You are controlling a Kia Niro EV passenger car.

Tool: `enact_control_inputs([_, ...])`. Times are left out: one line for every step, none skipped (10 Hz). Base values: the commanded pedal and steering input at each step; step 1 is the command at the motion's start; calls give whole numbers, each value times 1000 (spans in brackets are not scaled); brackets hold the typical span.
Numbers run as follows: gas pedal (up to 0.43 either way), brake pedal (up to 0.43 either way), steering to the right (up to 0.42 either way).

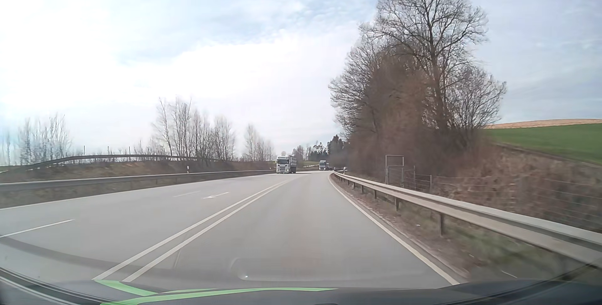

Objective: Follow the waypoints while adhering to traffic rules and regulations

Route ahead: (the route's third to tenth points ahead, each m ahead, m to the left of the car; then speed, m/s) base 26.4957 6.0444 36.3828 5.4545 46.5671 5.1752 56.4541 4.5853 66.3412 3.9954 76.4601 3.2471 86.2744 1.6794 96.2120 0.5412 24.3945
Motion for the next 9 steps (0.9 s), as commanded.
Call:
enact_control_inputs([220,0,7])
enact_control_inputs([220,0,7])
enact_control_inputs([220,0,7])
enact_control_inputs([220,0,7])
enact_control_inputs([220,0,8])
enact_control_inputs([220,0,9])
enact_control_inputs([220,0,9])
enact_control_inputs([220,0,10])
enact_control_inputs([220,0,10])
